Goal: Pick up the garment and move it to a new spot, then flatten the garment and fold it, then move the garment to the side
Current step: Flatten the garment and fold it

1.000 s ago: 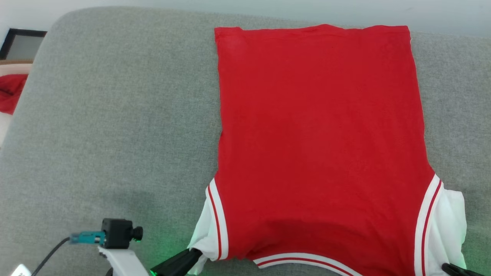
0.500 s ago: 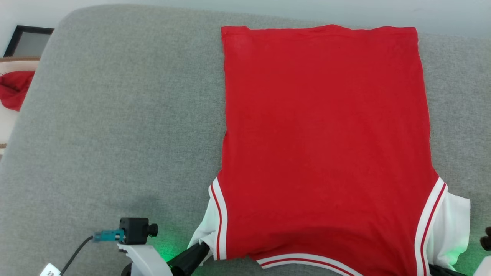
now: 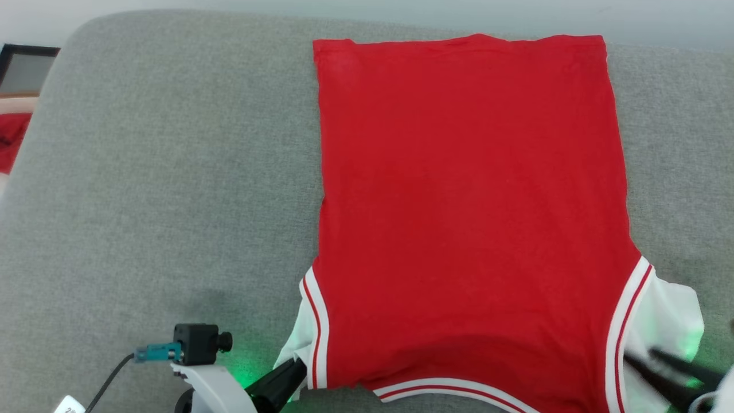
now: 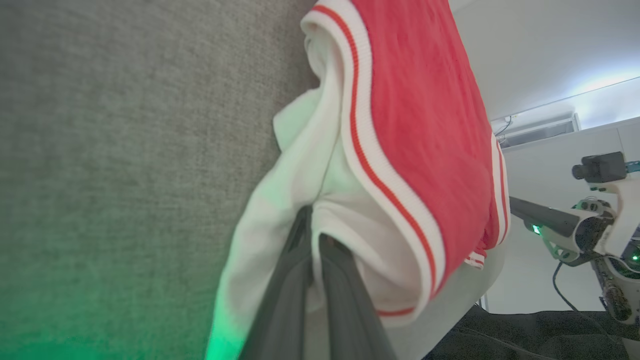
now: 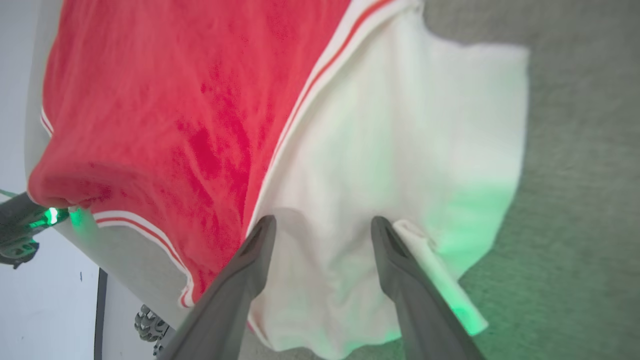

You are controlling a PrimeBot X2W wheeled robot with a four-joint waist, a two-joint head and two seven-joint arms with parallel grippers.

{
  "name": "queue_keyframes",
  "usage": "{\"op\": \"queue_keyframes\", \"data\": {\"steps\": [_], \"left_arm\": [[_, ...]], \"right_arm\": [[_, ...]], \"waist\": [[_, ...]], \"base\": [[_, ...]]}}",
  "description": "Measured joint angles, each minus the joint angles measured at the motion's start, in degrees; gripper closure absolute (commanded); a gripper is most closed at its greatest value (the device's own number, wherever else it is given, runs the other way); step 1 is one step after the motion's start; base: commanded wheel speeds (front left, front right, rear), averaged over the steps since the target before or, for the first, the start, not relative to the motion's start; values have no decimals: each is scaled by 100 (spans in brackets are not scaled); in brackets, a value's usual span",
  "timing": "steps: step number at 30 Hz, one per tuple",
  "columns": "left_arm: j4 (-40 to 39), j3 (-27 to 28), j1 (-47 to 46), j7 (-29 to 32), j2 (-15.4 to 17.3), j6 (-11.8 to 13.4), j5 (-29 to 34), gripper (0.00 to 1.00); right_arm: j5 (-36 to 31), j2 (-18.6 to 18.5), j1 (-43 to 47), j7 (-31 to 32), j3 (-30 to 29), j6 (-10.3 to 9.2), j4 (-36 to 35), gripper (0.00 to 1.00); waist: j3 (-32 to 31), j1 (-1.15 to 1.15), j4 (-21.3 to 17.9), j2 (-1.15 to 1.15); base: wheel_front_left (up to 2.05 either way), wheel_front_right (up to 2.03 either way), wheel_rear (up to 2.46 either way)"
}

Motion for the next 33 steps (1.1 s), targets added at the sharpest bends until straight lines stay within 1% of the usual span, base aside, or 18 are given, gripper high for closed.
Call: {"op": "queue_keyframes", "data": {"steps": [1,2,3,4,6,8,10,11,13,14,17,19,22,24,27,30,33], "left_arm": [[-29,4,1,-20,10,0,18,100],[-68,2,1,-51,22,1,41,100],[-142,11,-4,-91,40,7,111,100],[-142,11,-4,-91,40,7,111,100],[-221,0,-32,-109,32,7,177,100],[-314,-2,-86,-119,-1,7,243,100],[-372,-11,-152,-146,-42,7,337,100],[-393,-14,-187,-157,-57,7,374,100],[-430,-36,-289,-153,-103,7,449,100],[-452,-46,-354,-130,-141,7,486,100],[-500,-113,-533,-70,-248,7,571,100],[-527,-159,-639,-41,-308,7,649,100],[-568,-209,-816,-21,-396,7,724,100],[-593,-249,-911,-22,-442,7,748,100],[-637,-311,-1033,-33,-487,5,782,100],[-670,-380,-1156,-59,-558,5,803,100],[-695,-447,-1262,-109,-600,-2,804,100]], "right_arm": [[131,-51,-30,78,-108,-41,-163,0],[233,-121,-40,163,-226,-41,-366,0],[471,-220,-52,361,-504,-41,-828,0],[471,-220,-52,361,-504,-41,-828,0],[608,-309,-158,566,-825,-41,-1225,0],[717,-360,-510,740,-1180,-41,-1482,0],[733,-353,-1091,871,-1405,-41,-1481,0],[610,-354,-1470,922,-1443,-41,-1382,0],[180,-372,-2296,957,-1376,-41,-1017,0],[-40,-361,-2731,978,-1249,-41,-790,0],[-781,-214,-3903,1069,-749,-41,88,0],[-1361,-209,-4652,1017,-434,-40,693,0],[-1937,-83,-5568,1012,-69,-40,1672,0],[-2262,-66,-6017,1066,122,-41,2320,0],[-2676,-111,-6588,1160,203,-40,3194,0],[-2980,-212,-6995,1248,103,-40,3909,0],[-3169,-211,-7268,1280,-12,-40,4441,0]], "waist": [[-5,0,-13,0],[-11,0,-21,0],[-8,0,-14,0],[-8,0,-14,0],[11,0,19,0],[46,0,64,0],[104,0,108,0],[141,0,129,0],[220,0,180,0],[264,0,214,0],[380,0,352,0],[460,0,459,0],[617,0,606,0],[737,0,701,0],[921,0,844,0],[1087,0,1005,0],[1249,0,1154,0]], "base": [[0,0,0],[0,0,0],[0,0,0],[0,0,0],[0,0,0],[0,0,0],[0,0,0],[0,0,0],[0,0,0],[0,0,0],[0,0,0],[0,0,0],[0,0,0],[0,0,0],[0,0,0],[0,0,0],[0,0,0]]}}
